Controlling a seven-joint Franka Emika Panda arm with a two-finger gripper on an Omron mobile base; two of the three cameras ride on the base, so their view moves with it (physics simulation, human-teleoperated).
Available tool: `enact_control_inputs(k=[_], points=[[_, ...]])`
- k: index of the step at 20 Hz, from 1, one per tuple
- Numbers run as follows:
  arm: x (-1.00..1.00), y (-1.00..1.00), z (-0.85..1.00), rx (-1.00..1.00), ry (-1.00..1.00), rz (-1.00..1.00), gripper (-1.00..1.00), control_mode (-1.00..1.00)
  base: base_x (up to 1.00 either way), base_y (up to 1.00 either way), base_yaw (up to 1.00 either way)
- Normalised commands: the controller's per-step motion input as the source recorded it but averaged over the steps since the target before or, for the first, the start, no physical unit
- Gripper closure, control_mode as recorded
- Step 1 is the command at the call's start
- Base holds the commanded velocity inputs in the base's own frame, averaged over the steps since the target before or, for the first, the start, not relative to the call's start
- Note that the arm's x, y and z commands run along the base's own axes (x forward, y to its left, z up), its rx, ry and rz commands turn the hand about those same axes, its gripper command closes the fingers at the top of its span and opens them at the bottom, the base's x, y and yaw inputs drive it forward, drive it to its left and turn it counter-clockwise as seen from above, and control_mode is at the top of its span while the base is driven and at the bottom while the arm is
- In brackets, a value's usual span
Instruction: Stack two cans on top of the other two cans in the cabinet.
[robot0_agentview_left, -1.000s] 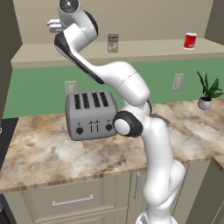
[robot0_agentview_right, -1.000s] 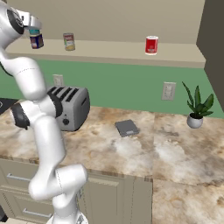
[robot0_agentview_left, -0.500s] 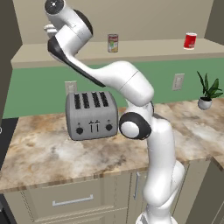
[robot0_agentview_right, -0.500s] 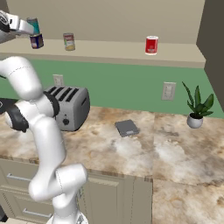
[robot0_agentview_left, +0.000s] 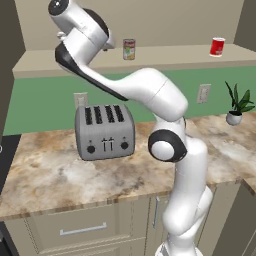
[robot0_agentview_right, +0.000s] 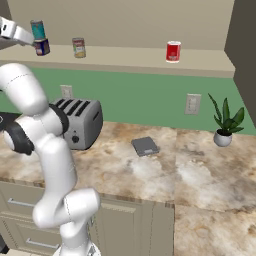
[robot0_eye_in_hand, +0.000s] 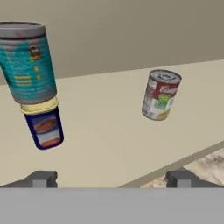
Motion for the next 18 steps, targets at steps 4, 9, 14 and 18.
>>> enact_control_inputs(k=[4, 9, 14, 18], points=[[-0.42, -0.57, -0.17, 0.13, 0.0, 0.0, -1.0, -1.0, 0.0, 0.0, 0.0], [-0.36, -0.63, -0.27, 0.13, -0.02, 0.04, -1.0, -1.0, 0.0, 0.0, 0.0], [-0.13, -0.7, -0.42, 0.11, -0.11, 0.14, -1.0, -1.0, 0.0, 0.0, 0.0], [-0.01, -0.62, -0.49, 0.02, -0.2, 0.2, -1.0, -1.0, 0.0, 0.0, 0.0]])
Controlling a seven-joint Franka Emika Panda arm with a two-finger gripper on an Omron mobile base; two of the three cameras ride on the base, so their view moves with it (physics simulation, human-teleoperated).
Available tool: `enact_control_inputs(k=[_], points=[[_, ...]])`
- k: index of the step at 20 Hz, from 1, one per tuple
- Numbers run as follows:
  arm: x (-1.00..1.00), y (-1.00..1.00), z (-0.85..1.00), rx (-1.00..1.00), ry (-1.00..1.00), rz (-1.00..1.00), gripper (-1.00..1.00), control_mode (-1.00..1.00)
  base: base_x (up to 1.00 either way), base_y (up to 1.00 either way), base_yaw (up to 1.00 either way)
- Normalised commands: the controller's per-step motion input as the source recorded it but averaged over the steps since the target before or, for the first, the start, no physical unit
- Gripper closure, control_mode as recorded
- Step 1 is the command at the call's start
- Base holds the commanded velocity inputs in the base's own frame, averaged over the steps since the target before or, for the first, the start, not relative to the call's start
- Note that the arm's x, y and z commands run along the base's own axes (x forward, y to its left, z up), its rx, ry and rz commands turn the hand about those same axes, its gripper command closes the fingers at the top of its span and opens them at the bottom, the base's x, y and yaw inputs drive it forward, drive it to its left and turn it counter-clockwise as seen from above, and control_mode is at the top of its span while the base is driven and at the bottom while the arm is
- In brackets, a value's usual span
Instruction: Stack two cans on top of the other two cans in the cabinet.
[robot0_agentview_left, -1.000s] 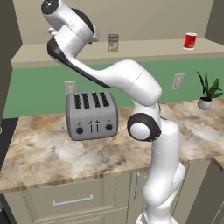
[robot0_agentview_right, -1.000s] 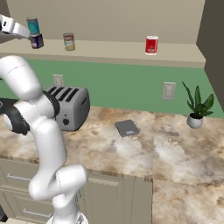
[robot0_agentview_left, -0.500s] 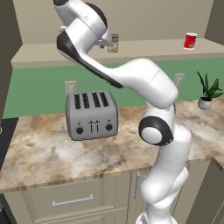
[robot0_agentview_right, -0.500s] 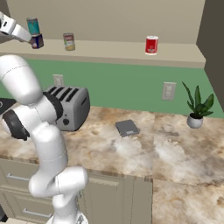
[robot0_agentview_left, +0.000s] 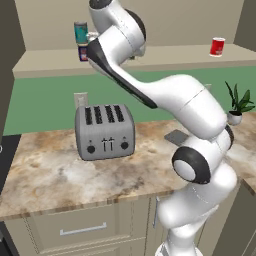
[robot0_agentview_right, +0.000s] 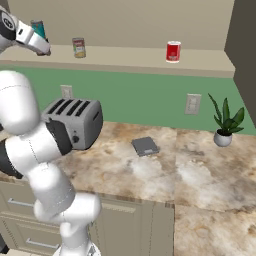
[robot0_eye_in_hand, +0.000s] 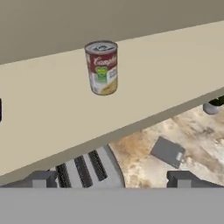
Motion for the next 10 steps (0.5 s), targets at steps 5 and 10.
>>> enact_control_inputs(k=[5, 10], points=[[0.12, -0.46, -0.45, 0.0, -0.21, 0.22, -1.0, -1.0, 0.0, 0.0, 0.0], [0.28, -0.34, 0.08, 0.0, -0.01, 0.09, -1.0, -1.0, 0.0, 0.0, 0.0]])
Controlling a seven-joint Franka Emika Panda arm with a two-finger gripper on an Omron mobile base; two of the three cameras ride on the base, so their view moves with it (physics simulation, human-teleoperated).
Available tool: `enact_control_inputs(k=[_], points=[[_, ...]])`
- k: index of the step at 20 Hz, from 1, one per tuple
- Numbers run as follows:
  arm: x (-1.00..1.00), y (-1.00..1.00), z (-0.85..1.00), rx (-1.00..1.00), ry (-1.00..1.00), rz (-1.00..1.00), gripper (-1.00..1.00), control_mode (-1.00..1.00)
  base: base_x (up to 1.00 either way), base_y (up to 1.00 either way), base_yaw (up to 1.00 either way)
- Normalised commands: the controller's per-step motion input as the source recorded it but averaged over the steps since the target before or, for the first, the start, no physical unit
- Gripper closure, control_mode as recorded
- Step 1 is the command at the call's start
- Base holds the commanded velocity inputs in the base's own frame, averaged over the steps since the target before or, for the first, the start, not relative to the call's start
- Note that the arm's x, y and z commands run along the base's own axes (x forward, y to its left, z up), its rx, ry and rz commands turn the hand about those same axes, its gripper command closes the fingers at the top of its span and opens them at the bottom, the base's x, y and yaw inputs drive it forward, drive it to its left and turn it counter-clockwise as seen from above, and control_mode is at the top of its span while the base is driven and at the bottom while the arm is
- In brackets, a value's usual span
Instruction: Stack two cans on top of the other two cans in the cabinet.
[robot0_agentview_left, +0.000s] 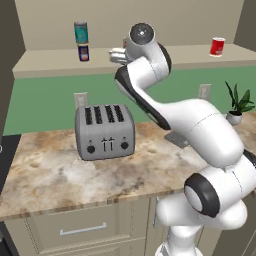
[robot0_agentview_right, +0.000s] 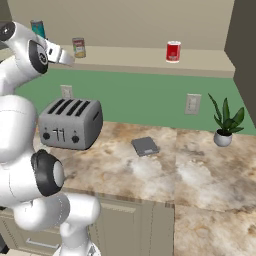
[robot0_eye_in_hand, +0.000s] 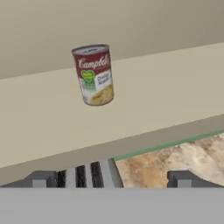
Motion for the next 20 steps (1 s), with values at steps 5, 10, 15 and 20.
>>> enact_control_inputs(k=[5, 10, 15, 20], points=[[0.22, -0.18, 0.29, 0.0, 0.0, 0.03, -1.0, -1.0, 0.0, 0.0, 0.0], [0.19, -0.03, 0.33, 0.0, 0.0, 0.04, -1.0, -1.0, 0.0, 0.0, 0.0], [0.32, -0.02, 0.15, 0.0, 0.0, 0.03, -1.0, -1.0, 0.0, 0.0, 0.0], [0.37, -0.07, 0.0, 0.0, 0.0, 0.14, -1.0, -1.0, 0.0, 0.0, 0.0]])
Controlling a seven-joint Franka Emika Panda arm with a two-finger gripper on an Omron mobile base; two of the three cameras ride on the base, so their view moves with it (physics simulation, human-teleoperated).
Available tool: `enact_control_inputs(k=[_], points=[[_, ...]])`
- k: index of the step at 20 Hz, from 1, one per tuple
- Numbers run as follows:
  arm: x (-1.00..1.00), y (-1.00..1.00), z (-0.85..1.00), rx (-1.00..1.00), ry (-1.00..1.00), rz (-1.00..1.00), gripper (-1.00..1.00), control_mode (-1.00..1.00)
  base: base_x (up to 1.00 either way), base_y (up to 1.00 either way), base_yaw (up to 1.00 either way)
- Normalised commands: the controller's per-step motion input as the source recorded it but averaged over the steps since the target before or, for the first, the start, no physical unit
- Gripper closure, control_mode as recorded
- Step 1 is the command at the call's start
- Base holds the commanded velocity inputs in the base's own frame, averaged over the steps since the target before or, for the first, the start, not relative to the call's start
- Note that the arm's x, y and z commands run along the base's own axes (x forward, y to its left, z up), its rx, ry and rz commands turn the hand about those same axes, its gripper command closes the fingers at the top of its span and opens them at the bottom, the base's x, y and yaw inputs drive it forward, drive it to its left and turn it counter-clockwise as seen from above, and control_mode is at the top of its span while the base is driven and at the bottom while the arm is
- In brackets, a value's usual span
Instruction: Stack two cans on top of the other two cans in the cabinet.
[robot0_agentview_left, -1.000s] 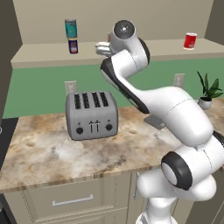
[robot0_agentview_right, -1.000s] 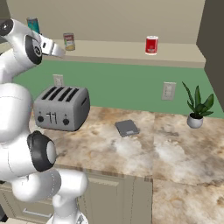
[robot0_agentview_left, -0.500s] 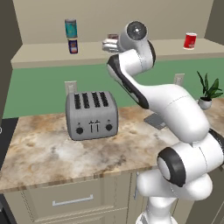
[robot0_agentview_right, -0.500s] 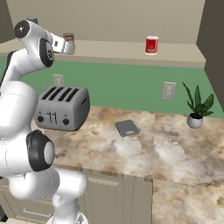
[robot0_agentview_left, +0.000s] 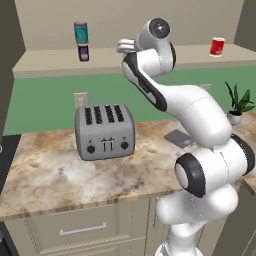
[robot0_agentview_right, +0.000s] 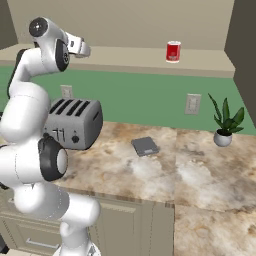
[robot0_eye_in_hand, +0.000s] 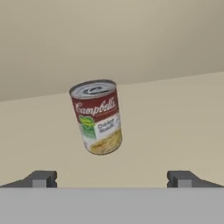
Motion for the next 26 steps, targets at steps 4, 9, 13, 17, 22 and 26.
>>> enact_control_inputs(k=[4, 9, 13, 17, 22, 26], points=[[0.37, 0.0, 0.0, 0.0, 0.03, 0.17, -1.0, -1.0, 0.0, 0.0, 0.0], [0.22, -0.01, -0.01, -0.05, 0.01, 0.14, -1.0, -1.0, 0.0, 0.0, 0.0], [0.22, -0.02, -0.02, -0.05, 0.04, 0.05, -1.0, -1.0, 0.0, 0.0, 0.0], [0.2, 0.0, -0.04, -0.04, 0.08, 0.01, -1.0, -1.0, 0.0, 0.0, 0.0], [0.23, 0.0, -0.01, 0.0, 0.03, 0.03, -1.0, -1.0, 0.0, 0.0, 0.0], [0.23, 0.0, 0.0, 0.0, 0.01, 0.04, -1.0, -1.0, 0.0, 0.0, 0.0]])
